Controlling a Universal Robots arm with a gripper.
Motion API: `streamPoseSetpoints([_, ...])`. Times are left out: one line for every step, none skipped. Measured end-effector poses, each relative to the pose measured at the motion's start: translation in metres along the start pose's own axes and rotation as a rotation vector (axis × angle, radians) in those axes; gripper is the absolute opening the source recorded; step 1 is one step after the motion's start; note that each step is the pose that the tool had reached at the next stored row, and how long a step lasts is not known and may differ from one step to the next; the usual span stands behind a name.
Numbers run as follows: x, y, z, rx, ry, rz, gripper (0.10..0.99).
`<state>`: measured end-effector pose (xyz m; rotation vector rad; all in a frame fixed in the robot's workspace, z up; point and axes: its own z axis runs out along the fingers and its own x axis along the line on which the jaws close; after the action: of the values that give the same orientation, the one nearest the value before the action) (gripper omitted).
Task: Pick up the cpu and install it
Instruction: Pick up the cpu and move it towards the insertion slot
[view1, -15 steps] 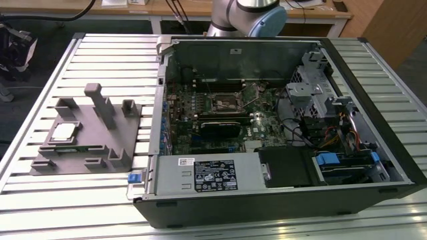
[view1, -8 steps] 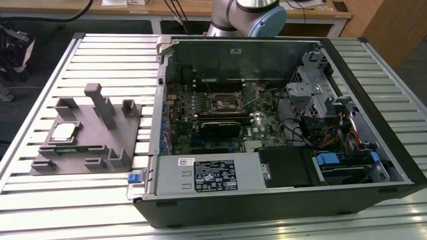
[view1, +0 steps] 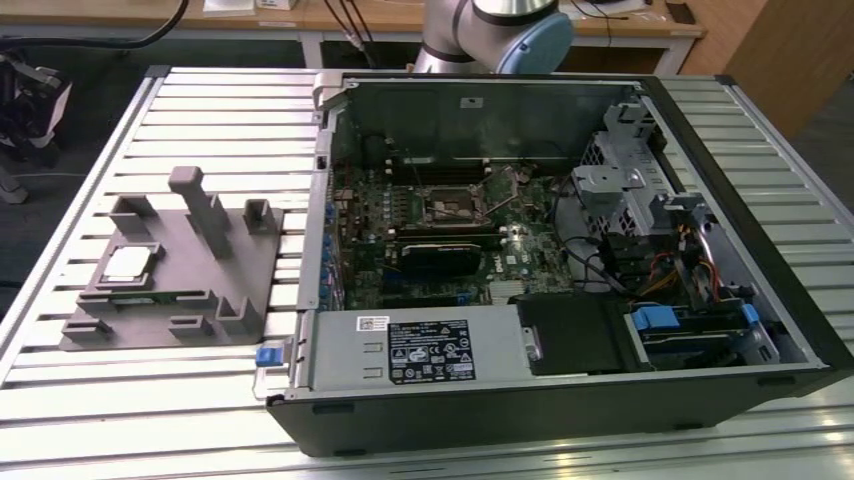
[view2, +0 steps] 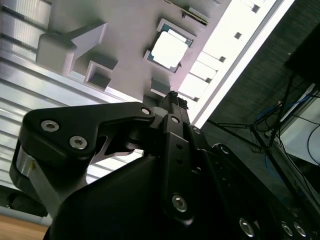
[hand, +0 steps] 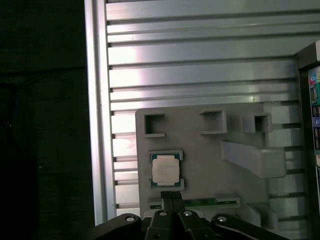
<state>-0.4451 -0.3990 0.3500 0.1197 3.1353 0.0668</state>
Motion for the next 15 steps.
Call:
streamPoseSetpoints([0.0000, -0.0001, 0.0006, 0.000, 0.0000, 0.000, 0.106])
streamPoseSetpoints([0.0000, -0.0001, 0.0011, 0.000, 0.0001, 0.000, 0.106])
streamPoseSetpoints([0.0000, -0.0002, 0.0018, 0.000, 0.0001, 0.000, 0.106])
streamPoseSetpoints([0.0000, -0.0002, 0.0024, 0.000, 0.0000, 0.000, 0.106])
streamPoseSetpoints([0.0000, -0.0002, 0.0031, 0.000, 0.0001, 0.000, 0.106])
streamPoseSetpoints([0.0000, -0.0003, 0.0037, 0.000, 0.0000, 0.000, 0.106])
streamPoseSetpoints([0.0000, -0.0003, 0.0044, 0.000, 0.0000, 0.000, 0.106])
streamPoseSetpoints([0.0000, -0.0003, 0.0051, 0.000, -0.0001, 0.000, 0.106])
streamPoseSetpoints([0.0000, -0.0004, 0.0058, 0.000, 0.0000, 0.000, 0.106])
streamPoseSetpoints([0.0000, -0.0004, 0.0066, 0.000, 0.0000, 0.000, 0.106])
streamPoseSetpoints([0.0000, -0.0004, 0.0073, 0.000, 0.0001, 0.000, 0.106])
streamPoseSetpoints([0.0000, -0.0005, 0.0081, 0.000, 0.0000, 0.000, 0.106])
streamPoseSetpoints([0.0000, -0.0005, 0.0088, 0.000, 0.0001, 0.000, 0.106])
streamPoseSetpoints([0.0000, -0.0005, 0.0094, 0.000, 0.0001, 0.000, 0.106])
streamPoseSetpoints([0.0000, -0.0005, 0.0102, 0.000, 0.0000, 0.000, 0.106])
